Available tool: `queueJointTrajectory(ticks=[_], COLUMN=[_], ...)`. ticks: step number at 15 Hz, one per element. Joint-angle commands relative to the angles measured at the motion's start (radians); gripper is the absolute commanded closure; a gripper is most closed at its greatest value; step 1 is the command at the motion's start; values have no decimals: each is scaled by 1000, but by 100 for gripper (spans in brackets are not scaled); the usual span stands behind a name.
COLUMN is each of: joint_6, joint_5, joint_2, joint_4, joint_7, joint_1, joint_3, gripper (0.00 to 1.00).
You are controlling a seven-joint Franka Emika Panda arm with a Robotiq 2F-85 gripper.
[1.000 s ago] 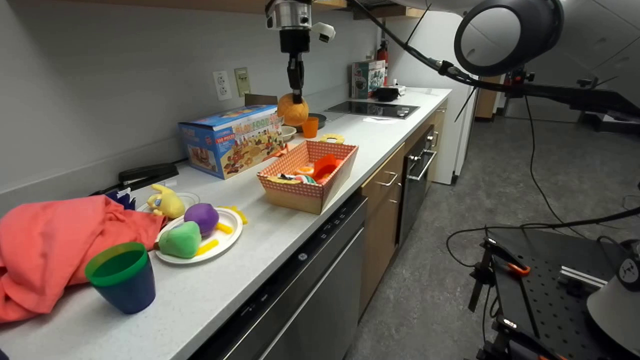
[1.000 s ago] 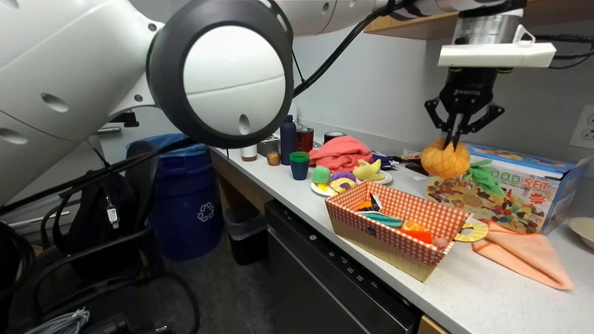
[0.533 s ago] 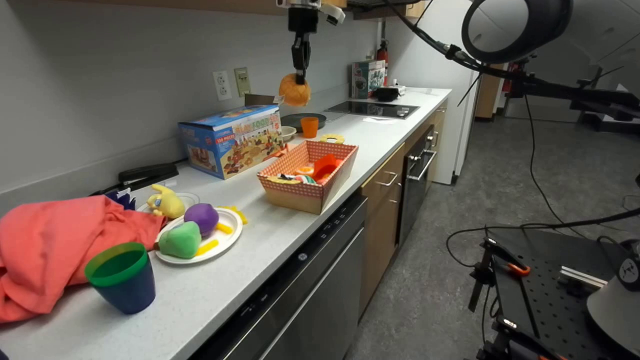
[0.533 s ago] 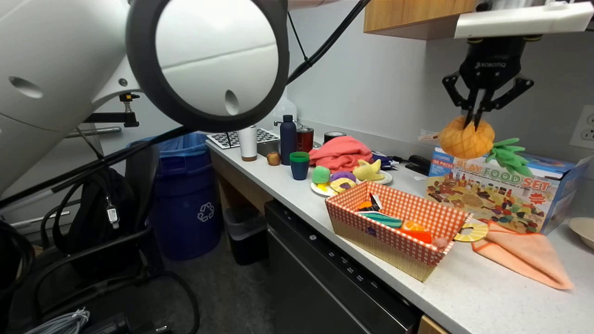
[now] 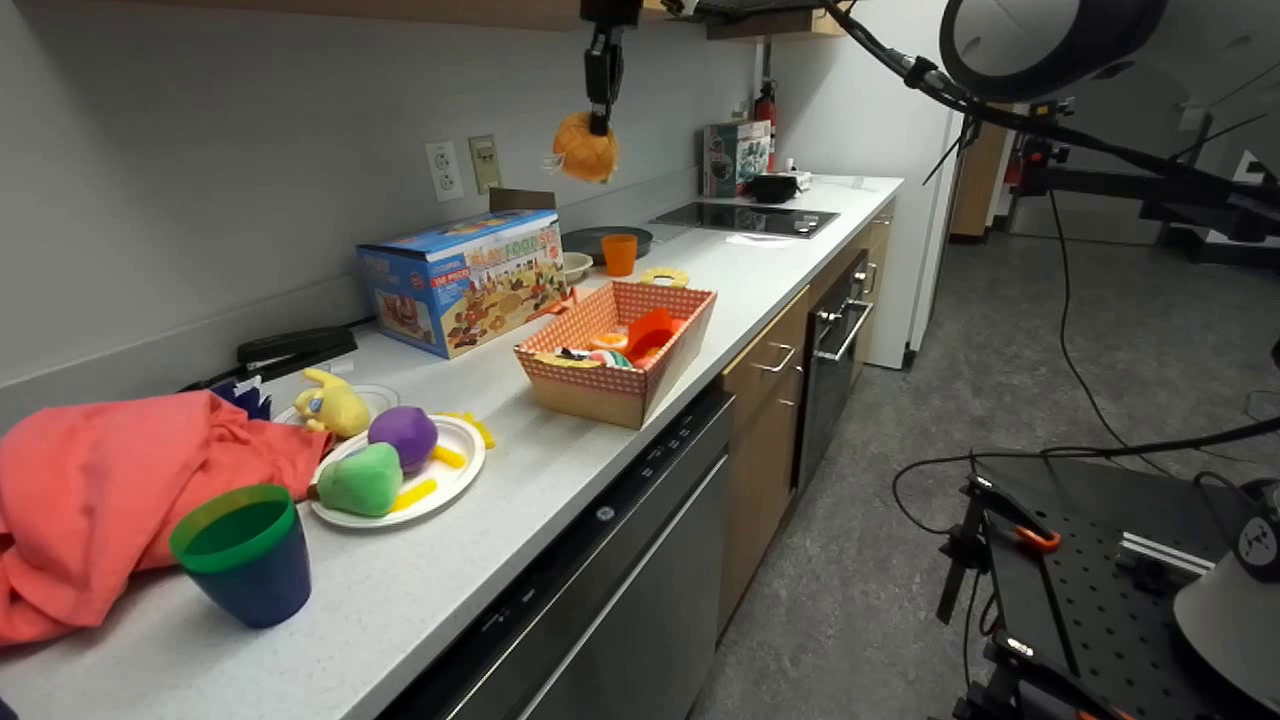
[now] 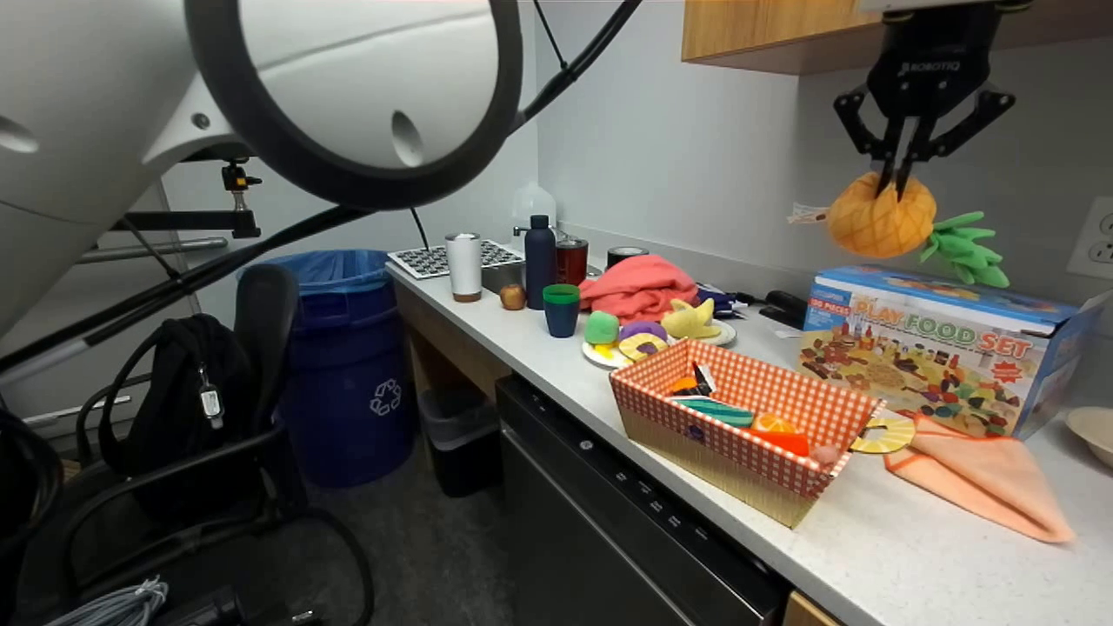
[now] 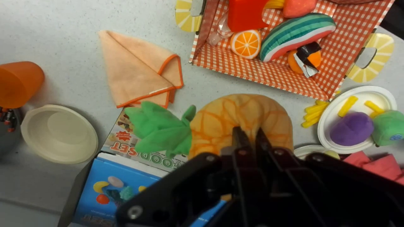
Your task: Pick up the pineapple from the counter and put it in the basket
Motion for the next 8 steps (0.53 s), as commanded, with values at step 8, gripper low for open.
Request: queueJointTrajectory(ticks=[8], joint_6=[-40], joint_5=[125], joint_2=[-148], joint_4=[4], joint_7=[169], joint_1=[-108], joint_3=[32], gripper=[98])
